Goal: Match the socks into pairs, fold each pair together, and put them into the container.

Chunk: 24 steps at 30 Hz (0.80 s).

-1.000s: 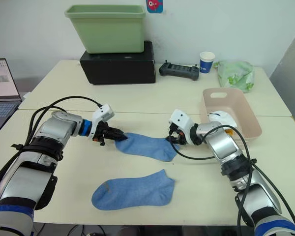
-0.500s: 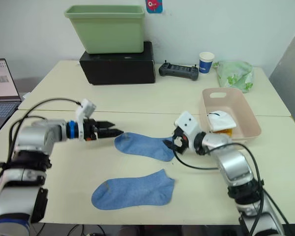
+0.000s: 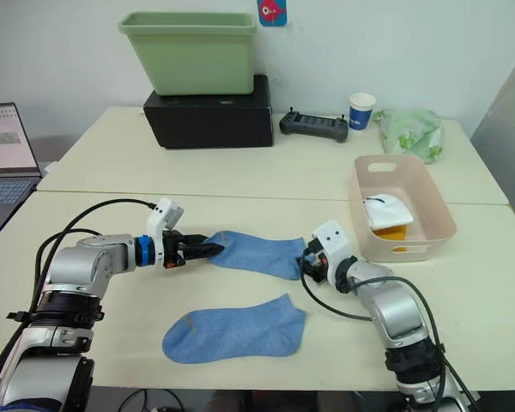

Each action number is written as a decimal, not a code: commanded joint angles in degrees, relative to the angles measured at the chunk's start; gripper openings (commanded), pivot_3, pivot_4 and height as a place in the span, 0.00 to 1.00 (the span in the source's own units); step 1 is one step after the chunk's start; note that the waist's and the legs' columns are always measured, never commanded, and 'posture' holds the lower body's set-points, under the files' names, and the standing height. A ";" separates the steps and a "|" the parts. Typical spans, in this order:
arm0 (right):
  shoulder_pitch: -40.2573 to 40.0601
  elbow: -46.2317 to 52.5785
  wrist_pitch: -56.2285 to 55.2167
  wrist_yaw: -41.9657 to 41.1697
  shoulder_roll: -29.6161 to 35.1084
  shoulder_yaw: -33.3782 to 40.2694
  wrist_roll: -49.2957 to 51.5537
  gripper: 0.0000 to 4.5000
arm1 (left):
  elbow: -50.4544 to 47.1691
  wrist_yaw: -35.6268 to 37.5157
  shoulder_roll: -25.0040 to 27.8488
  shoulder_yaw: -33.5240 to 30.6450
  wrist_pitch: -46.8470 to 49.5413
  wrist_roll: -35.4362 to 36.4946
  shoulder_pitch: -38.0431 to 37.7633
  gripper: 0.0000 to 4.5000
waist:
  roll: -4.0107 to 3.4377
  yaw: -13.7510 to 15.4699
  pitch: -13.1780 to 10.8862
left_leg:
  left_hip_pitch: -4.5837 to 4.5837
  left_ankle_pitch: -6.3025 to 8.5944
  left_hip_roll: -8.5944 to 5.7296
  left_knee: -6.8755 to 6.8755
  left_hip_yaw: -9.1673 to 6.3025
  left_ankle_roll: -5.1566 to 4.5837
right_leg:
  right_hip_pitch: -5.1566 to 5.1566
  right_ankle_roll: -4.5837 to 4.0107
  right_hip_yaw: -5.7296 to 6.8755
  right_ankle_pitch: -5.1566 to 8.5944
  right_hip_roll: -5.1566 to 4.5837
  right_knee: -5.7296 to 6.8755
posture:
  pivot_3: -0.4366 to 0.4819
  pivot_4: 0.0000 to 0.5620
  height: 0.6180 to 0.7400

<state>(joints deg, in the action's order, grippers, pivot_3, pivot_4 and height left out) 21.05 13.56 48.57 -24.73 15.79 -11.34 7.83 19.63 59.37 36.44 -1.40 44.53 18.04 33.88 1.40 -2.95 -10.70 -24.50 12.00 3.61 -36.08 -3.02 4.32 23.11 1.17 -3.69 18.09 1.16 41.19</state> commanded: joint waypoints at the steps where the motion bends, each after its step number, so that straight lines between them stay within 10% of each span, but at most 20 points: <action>1: -0.41 1.34 0.27 -0.62 0.44 -1.06 0.34 0.38 | -0.95 0.85 -0.50 1.55 0.07 0.55 -0.94 0.30 | 0.00 -0.02 0.00 | 0.01 0.00 0.00 0.00 0.00 0.00 | 0.00 0.00 0.00 0.00 0.01 0.00 | 0.48 0.27 0.92; 6: -1.12 4.39 0.35 -2.53 -0.44 -0.65 3.28 0.01 | -1.12 0.08 -0.35 0.25 -0.48 1.19 -1.08 0.00 | 0.00 -0.07 0.00 | 0.02 0.00 0.01 0.01 0.00 0.00 | 0.00 0.00 -0.01 0.00 0.02 0.01 | 0.48 0.27 0.92; 24: -5.52 29.84 22.76 -9.01 5.33 13.92 38.10 0.01 | -44.60 -7.63 7.50 -30.35 37.23 33.11 -27.05 0.00 | 0.02 -0.35 0.00 | 0.05 0.01 0.04 0.06 -0.03 -0.01 | -0.03 0.27 -0.02 0.17 -0.04 -0.06 | 0.48 0.27 0.92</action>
<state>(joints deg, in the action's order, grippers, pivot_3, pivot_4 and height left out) 15.70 40.63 70.02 -33.79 20.53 0.78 42.50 -21.40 52.19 43.47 -28.85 80.02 48.16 8.16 1.42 -3.30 -10.70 -24.45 12.00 3.66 -36.02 -3.05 4.31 23.08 1.44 -3.72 18.26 1.12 41.12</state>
